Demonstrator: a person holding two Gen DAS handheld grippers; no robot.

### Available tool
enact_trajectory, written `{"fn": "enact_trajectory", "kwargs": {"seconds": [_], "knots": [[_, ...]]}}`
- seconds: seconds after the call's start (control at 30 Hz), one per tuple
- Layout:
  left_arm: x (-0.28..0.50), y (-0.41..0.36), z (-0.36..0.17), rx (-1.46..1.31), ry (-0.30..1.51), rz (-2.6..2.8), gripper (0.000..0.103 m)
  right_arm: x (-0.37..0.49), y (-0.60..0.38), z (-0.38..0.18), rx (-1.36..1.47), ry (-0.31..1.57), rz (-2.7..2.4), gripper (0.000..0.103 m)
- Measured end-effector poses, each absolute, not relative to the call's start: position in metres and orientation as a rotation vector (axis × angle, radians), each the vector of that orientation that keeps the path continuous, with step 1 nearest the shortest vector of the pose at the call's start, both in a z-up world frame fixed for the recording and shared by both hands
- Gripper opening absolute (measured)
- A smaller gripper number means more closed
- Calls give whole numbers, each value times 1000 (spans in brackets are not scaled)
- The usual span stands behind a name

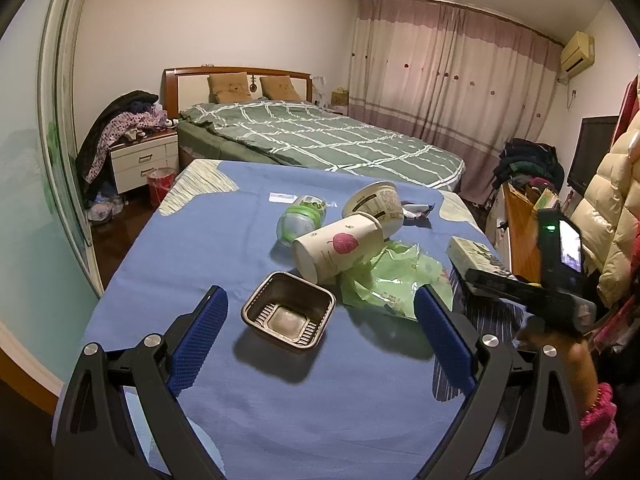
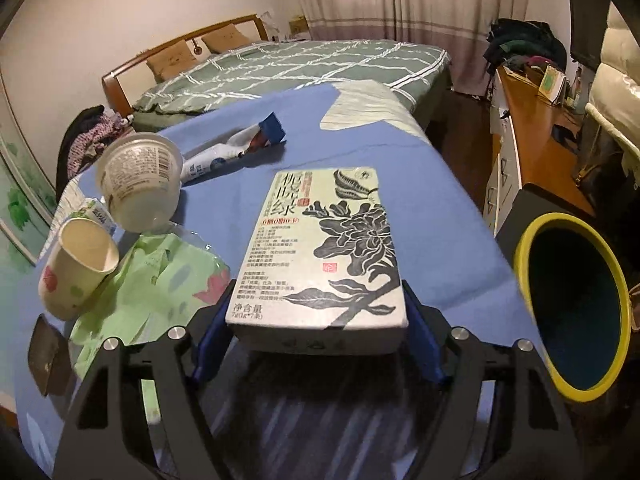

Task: Collect trash
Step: 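Carry the box into the yellow bin and open the right tool while the left tool approaches the brown tray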

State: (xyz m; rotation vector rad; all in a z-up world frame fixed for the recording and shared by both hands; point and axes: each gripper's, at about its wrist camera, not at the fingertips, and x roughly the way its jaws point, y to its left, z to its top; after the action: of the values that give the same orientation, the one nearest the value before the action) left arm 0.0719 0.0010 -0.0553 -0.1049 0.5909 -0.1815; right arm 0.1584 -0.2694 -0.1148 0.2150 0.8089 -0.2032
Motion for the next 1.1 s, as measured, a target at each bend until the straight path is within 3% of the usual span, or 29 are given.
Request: {"fn": "enact_trajectory", "kwargs": {"seconds": [0.7, 1.1], "knots": [[80, -37, -57, -39, 609, -220, 93, 71, -359, -81, 311, 665, -294, 71], [88, -50, -63, -16, 637, -221, 93, 46, -440, -103, 395, 680, -499, 71]]}}
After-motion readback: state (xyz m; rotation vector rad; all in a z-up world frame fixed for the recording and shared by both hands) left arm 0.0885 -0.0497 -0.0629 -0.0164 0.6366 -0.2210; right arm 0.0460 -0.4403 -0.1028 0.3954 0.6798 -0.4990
